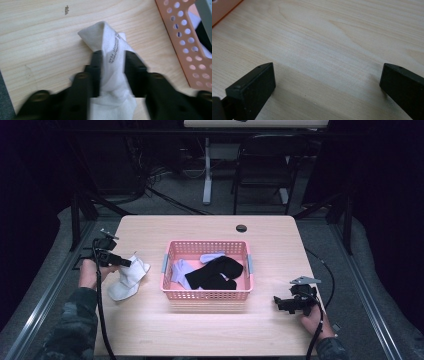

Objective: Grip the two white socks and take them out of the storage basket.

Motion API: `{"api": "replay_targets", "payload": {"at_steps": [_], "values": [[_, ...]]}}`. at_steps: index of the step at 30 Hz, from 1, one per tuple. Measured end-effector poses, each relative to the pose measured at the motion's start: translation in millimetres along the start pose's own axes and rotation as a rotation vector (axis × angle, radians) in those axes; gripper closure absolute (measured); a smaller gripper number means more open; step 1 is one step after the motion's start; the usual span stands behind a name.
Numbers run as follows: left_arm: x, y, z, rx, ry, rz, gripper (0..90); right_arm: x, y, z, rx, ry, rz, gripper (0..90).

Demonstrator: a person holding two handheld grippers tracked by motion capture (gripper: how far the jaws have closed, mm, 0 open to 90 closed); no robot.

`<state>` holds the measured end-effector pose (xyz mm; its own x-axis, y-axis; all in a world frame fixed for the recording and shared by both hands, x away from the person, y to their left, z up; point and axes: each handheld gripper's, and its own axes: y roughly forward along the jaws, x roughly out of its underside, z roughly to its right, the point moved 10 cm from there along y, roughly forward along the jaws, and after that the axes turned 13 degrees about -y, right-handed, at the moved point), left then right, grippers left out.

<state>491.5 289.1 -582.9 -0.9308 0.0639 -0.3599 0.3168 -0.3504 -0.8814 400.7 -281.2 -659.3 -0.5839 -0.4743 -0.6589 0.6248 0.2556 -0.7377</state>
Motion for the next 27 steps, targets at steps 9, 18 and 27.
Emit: {"api": "replay_targets", "payload": {"at_steps": [9,18,27], "values": [[13.5,-33.3,8.2,-0.013,0.024,0.146,15.3,0.0,0.0,0.0,0.0,0.0,0.0,0.0],[54.5,-37.1,7.5,-0.036,0.014,0.168,0.2,0.0,0.0,0.0,0.0,0.0,0.0,0.0],[79.0,-24.5,-8.0,0.008,-0.05,0.198,0.0,0.0,0.0,0.1,-0.001,-0.001,0.0,0.0]]}}
